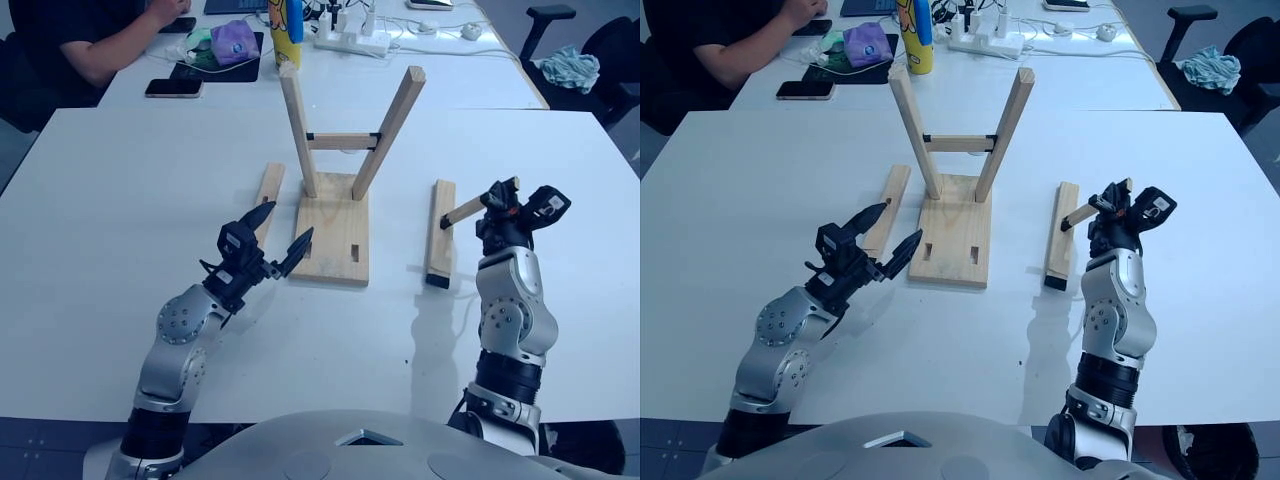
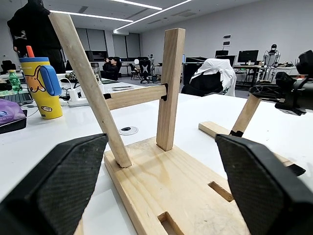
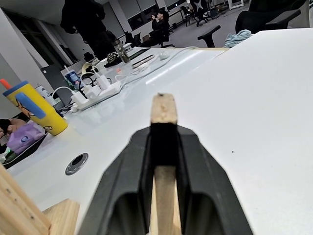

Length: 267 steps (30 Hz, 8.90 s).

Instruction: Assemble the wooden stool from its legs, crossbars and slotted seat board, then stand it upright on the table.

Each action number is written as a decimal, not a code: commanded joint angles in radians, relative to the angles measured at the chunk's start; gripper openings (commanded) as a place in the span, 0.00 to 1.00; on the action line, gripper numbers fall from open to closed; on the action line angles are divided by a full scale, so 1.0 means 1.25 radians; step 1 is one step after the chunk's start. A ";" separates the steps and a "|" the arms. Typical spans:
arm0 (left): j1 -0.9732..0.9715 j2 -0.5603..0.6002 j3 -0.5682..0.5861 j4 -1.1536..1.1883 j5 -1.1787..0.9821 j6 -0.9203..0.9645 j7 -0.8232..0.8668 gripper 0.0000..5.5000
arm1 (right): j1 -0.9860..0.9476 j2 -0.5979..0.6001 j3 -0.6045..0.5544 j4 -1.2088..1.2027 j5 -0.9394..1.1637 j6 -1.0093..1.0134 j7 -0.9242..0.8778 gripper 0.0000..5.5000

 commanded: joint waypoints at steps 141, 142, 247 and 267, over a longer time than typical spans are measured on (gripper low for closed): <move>0.010 -0.015 -0.006 -0.054 0.023 0.024 0.042 0.74 | 0.122 -0.069 0.190 0.189 -0.228 -0.192 0.261 0.08; 0.010 -0.015 -0.006 -0.053 0.023 0.023 0.042 0.74 | 0.115 -0.068 0.189 0.183 -0.228 -0.192 0.258 0.08; 0.035 -0.080 -0.024 0.015 0.075 -0.069 0.097 0.74 | 0.030 -0.231 0.088 -0.051 -0.172 0.122 0.287 0.00; 0.103 -0.074 -0.041 -0.053 0.076 -0.038 0.126 0.74 | 0.159 -0.306 0.100 -0.241 -0.100 0.530 0.280 0.47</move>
